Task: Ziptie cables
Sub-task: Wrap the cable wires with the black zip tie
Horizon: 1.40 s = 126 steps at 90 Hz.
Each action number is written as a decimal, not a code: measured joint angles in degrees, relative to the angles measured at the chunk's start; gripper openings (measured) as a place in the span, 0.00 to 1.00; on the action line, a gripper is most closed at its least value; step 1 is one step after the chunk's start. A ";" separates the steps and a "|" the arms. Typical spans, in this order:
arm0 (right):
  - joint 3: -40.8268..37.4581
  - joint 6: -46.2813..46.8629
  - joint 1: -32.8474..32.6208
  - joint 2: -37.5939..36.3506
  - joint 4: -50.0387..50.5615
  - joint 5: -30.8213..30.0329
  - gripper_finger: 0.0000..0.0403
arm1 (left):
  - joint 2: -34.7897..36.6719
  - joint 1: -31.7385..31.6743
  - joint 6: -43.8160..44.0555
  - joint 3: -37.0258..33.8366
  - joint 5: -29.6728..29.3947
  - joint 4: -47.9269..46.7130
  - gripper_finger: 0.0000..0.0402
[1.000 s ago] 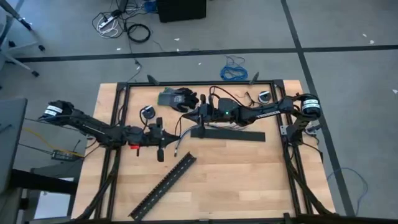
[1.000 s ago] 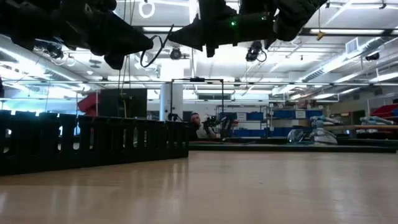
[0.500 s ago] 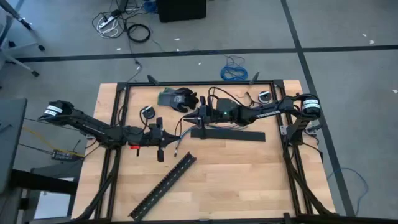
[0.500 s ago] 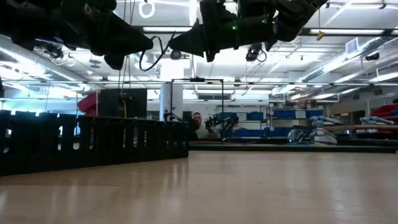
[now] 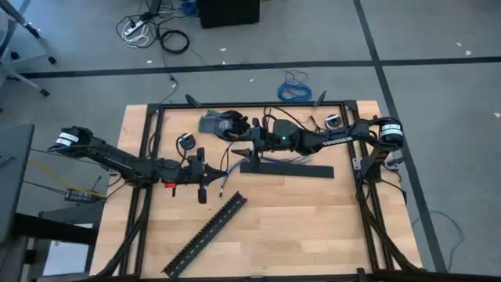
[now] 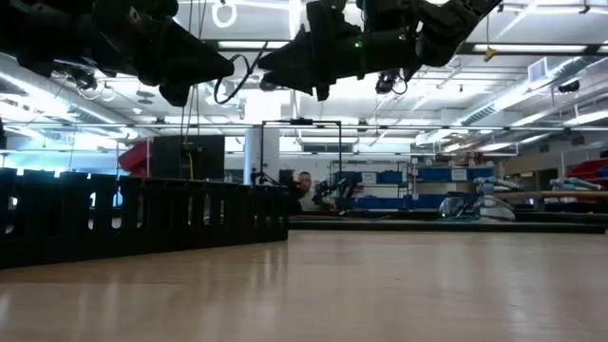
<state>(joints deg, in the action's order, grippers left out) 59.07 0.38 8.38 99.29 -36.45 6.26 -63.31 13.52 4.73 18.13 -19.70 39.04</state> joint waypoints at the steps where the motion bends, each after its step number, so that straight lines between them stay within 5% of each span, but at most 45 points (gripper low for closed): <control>1: 0.00 0.00 0.00 0.00 -0.10 0.00 0.55 | 0.00 0.00 0.00 0.00 -0.01 0.01 0.00; 23: 0.00 -0.07 -0.07 0.00 -4.17 -0.04 0.58 | 0.00 0.00 0.00 0.00 -0.03 0.07 0.00; 73: 0.00 -0.61 0.02 0.00 -3.68 -0.19 0.48 | 0.00 0.00 0.20 0.00 -0.13 0.03 0.00; 126: -0.01 -1.09 2.60 0.00 5.73 -0.20 0.52 | -0.01 -0.01 -0.07 -0.02 -8.70 -1.52 0.00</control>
<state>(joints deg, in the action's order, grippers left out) 59.06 -0.71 10.98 99.29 -30.72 6.07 -63.32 13.50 4.66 18.11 -28.40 37.52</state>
